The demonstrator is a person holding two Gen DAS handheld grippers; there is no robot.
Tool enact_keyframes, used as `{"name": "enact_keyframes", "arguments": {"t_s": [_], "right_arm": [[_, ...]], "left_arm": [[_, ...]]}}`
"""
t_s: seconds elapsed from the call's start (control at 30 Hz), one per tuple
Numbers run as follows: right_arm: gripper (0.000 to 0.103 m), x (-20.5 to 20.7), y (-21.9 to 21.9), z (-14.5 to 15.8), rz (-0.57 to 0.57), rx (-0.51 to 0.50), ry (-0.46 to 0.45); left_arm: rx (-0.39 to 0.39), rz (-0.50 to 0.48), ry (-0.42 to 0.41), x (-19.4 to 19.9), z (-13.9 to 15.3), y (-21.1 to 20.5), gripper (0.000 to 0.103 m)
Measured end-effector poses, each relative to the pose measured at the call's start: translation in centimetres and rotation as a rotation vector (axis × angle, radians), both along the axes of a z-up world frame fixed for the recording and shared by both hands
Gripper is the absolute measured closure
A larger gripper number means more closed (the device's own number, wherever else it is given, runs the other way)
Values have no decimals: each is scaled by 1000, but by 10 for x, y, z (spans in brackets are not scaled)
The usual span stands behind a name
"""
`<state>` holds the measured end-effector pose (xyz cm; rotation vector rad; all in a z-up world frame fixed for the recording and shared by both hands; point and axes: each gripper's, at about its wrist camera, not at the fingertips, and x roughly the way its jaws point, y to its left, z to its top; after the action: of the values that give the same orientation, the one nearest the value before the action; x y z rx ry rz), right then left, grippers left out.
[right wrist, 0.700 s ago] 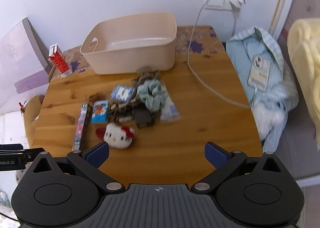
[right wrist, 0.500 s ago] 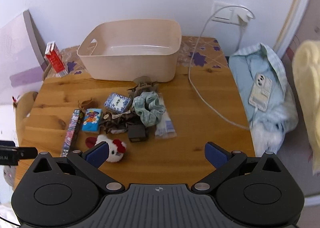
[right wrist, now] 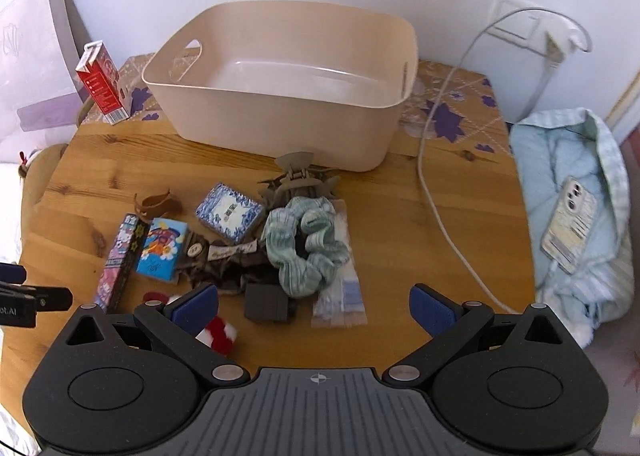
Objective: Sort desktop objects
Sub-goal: 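Reach the left tool to the Hello Kitty strip while the right tool reaches the green scrunchie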
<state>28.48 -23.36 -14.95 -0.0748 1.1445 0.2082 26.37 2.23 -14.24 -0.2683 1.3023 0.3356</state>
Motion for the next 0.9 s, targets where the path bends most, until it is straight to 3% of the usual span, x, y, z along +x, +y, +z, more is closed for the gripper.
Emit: {"name": "enact_keyframes", "arguments": {"t_s": [0.27,0.33,0.67,0.7,0.8,0.9], "right_arm": [[0,41,7,-34,39,-11,34],[0,48,9,-42,55,-29,46],[0,72,7,-73,77,-41,86],[2,73,6,-75,78,-41,87],[14,77,5,-81,78,-39,104],[17,80,1,-88,72,-27,128]], "left_arm": [[20,69,12,19,-29,12,19],[26,199,17,23,-34,15,19],[4,204,81,37,-68,21,19],[17,248,89,38,-72,21,19],[37,259,101,42,-81,19,19],[66,292,98,43,-85,19,19]]}}
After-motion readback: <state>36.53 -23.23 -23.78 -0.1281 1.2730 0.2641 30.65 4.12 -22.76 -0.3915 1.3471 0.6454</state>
